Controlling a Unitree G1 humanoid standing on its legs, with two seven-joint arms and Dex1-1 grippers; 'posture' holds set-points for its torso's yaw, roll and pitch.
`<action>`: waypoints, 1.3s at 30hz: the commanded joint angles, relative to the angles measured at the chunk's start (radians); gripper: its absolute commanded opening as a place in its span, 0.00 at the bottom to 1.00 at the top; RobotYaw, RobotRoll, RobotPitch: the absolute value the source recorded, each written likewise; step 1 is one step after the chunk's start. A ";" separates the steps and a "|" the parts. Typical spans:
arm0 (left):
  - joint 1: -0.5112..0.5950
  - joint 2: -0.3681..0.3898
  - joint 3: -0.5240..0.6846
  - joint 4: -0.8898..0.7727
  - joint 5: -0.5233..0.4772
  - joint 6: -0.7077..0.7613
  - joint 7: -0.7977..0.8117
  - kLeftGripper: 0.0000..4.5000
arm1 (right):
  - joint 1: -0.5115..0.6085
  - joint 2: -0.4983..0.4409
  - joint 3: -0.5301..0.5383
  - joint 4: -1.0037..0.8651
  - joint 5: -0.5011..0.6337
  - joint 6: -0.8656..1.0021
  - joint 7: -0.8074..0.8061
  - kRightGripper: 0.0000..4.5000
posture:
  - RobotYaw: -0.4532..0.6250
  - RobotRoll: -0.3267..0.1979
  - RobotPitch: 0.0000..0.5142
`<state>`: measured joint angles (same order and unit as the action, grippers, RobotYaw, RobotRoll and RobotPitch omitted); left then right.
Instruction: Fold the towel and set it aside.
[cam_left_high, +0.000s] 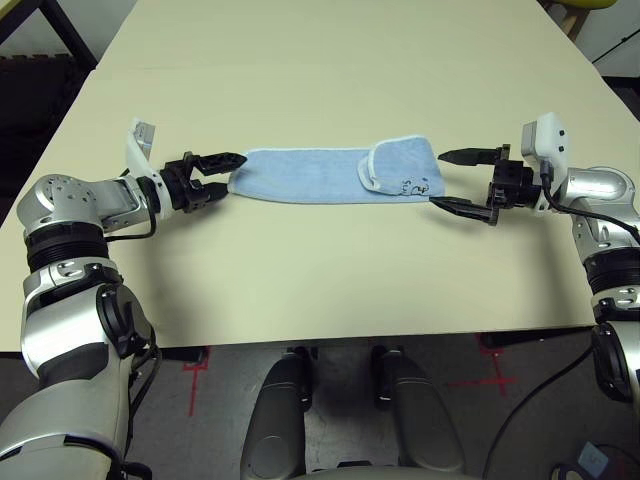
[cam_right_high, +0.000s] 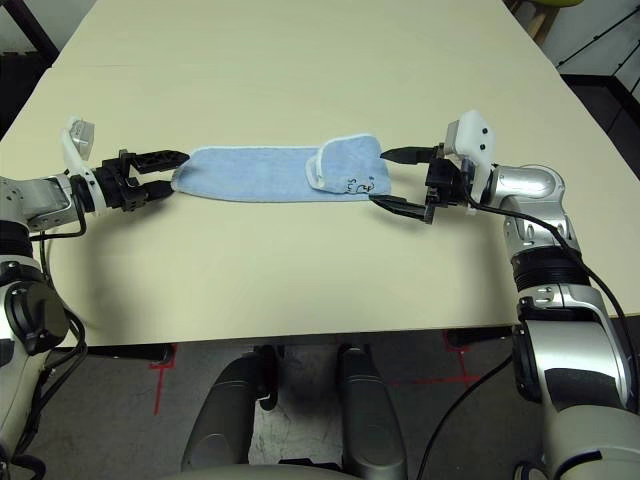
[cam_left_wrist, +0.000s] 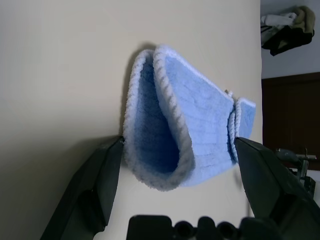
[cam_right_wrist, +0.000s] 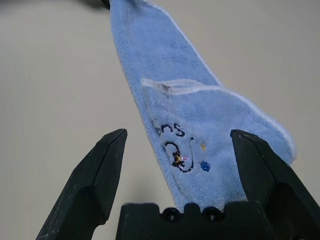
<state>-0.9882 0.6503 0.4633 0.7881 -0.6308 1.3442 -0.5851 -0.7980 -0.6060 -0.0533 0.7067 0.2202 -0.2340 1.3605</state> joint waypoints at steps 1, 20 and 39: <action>0.023 0.008 -0.039 -0.012 0.006 0.048 -0.020 0.99 | 0.007 -0.012 0.009 -0.006 -0.004 -0.009 0.001 1.00 | 0.41 0.62 0.43; 0.015 -0.005 -0.026 0.038 0.026 -0.043 0.013 0.01 | 0.020 -0.015 0.009 -0.016 -0.004 -0.008 0.003 0.91 | 0.41 0.62 0.42; 0.204 0.190 -0.125 -0.236 0.006 0.023 -0.139 0.00 | 0.043 -0.024 -0.016 0.020 0.029 0.064 -0.018 0.65 | 0.43 0.62 0.43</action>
<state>-0.7980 0.8279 0.3449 0.5666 -0.6295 1.3744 -0.7177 -0.7650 -0.6199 -0.0591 0.7137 0.2430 -0.1751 1.3433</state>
